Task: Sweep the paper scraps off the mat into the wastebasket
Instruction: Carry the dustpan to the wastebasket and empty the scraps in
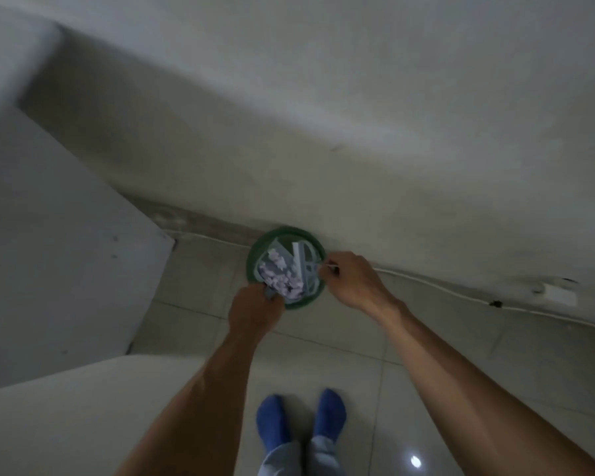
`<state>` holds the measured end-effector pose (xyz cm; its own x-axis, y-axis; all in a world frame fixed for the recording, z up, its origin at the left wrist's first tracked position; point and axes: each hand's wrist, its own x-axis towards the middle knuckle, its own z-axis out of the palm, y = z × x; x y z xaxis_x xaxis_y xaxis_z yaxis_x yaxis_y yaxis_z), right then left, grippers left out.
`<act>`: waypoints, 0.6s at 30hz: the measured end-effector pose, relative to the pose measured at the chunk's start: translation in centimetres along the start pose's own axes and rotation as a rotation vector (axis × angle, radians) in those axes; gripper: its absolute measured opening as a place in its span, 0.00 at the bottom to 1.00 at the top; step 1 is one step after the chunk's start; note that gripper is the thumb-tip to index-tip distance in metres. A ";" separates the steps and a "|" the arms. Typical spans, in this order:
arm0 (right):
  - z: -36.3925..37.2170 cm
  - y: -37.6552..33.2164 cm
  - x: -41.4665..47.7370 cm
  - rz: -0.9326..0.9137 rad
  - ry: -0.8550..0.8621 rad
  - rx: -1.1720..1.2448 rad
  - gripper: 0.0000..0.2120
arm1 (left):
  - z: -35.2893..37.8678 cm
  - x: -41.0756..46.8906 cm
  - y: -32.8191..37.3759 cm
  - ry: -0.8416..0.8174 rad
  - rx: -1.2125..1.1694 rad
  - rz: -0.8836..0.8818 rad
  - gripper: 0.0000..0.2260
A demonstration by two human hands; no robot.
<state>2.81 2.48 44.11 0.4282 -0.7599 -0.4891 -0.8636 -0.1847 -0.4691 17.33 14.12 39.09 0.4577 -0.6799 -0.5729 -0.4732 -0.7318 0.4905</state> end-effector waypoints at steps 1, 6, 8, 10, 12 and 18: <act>1.5 1.4 1.5 0.001 -0.010 0.013 0.13 | 1.7 1.4 -0.2 -0.006 0.018 -0.035 0.15; 8.5 7.5 7.9 0.025 -0.001 0.075 0.10 | 8.4 8.3 -0.9 -0.068 -0.043 -0.136 0.17; 10.6 8.7 9.4 0.043 0.012 0.089 0.10 | 9.6 10.0 -1.6 -0.107 -0.080 -0.185 0.18; 12.0 9.6 9.9 0.055 0.036 0.099 0.12 | 10.3 11.2 -2.5 -0.134 -0.164 -0.231 0.20; 12.9 10.3 9.7 0.045 0.083 0.120 0.12 | 10.6 11.7 -3.3 -0.169 -0.196 -0.268 0.20; 13.6 10.9 8.2 -0.007 0.069 0.152 0.13 | 10.0 12.5 -3.0 -0.235 -0.185 -0.326 0.09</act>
<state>0.50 2.66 24.99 0.4098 -0.8010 -0.4364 -0.8086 -0.0976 -0.5802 16.94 8.28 23.87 0.3669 -0.3991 -0.8403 -0.1799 -0.9167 0.3568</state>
